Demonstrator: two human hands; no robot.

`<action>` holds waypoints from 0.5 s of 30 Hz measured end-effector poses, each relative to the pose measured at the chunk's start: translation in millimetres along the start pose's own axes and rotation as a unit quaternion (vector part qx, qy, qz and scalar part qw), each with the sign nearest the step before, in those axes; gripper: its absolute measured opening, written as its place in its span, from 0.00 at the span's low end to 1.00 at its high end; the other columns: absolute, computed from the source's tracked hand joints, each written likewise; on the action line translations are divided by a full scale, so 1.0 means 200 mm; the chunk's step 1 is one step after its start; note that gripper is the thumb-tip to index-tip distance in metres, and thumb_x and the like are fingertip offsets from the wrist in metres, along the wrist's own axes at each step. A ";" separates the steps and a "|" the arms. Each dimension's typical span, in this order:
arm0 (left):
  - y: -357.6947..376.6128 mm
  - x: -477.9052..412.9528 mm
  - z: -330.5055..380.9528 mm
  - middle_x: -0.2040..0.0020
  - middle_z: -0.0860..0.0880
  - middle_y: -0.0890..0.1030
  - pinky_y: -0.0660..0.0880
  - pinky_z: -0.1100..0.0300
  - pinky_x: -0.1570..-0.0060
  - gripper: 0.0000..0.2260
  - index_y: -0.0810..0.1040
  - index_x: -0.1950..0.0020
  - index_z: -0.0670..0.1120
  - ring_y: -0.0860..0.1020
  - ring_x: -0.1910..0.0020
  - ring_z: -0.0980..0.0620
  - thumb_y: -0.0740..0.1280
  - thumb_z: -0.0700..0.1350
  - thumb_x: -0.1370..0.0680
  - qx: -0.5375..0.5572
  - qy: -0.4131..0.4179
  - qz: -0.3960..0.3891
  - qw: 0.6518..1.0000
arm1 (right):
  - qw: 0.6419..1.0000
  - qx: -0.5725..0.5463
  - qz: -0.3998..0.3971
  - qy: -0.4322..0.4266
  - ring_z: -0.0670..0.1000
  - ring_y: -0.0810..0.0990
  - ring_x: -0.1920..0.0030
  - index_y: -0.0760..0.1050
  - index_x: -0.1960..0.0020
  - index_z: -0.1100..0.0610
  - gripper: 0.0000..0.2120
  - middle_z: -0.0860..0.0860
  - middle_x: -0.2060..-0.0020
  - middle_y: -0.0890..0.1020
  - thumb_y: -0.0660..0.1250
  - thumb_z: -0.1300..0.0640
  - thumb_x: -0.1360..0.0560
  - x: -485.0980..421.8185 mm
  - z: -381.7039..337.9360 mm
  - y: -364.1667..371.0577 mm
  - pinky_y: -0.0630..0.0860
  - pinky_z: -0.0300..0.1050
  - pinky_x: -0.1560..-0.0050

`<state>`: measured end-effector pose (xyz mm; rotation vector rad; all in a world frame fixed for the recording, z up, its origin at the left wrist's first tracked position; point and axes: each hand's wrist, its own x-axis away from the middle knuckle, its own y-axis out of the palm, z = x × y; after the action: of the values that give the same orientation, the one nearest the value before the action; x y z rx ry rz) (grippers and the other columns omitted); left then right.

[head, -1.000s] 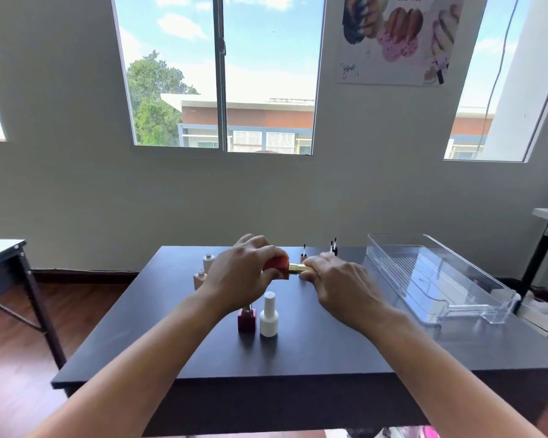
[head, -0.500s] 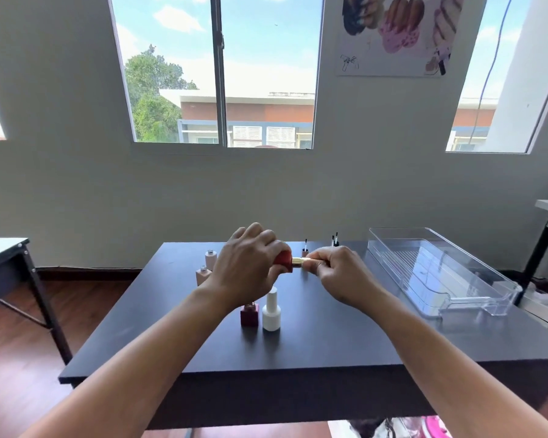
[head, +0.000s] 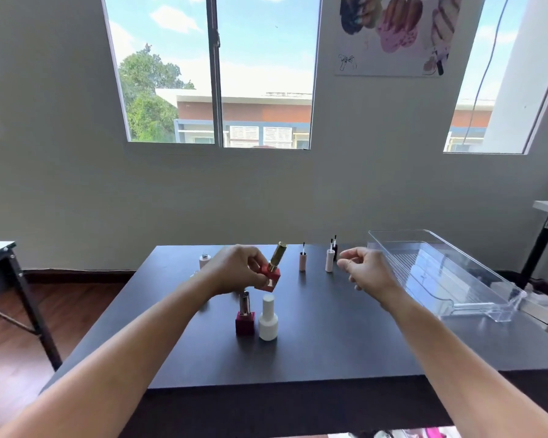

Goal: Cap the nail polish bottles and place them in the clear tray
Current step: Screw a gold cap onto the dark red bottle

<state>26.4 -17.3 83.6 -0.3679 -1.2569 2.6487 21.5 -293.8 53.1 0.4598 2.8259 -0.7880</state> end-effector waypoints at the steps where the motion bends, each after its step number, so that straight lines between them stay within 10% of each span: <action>1: 0.00 -0.02 -0.01 0.64 0.58 0.82 0.72 0.66 0.65 0.09 0.82 0.59 0.55 0.77 0.67 0.63 0.79 0.50 0.35 -0.002 -0.007 -0.012 1.000 | 1.000 0.024 0.006 0.006 0.53 0.78 0.63 0.80 0.48 0.58 0.08 0.50 0.63 0.78 0.70 0.59 0.27 -0.02 0.02 0.02 0.80 0.53 0.57; 6: 0.03 -0.08 -0.04 0.64 0.59 0.83 0.71 0.71 0.68 0.09 0.83 0.56 0.52 0.76 0.70 0.67 0.77 0.46 0.34 -0.038 0.001 -0.073 0.997 | 0.993 0.105 0.025 0.050 0.58 0.81 0.46 0.77 0.40 0.59 0.20 0.55 0.52 0.83 0.74 0.55 0.29 -0.15 0.11 0.11 0.77 0.50 0.44; 15: 0.06 -0.17 -0.08 0.73 0.61 0.76 0.67 0.71 0.74 0.11 0.77 0.67 0.53 0.71 0.75 0.65 0.78 0.45 0.34 -0.064 0.000 -0.126 0.990 | 0.991 0.113 0.053 0.047 0.57 0.80 0.46 0.78 0.45 0.58 0.16 0.53 0.55 0.83 0.73 0.54 0.31 -0.30 0.16 0.26 0.66 0.41 0.56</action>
<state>61.8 -22.0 69.7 -0.2103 -1.3787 2.3642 98.7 -283.0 16.2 0.6929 2.7796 -1.0974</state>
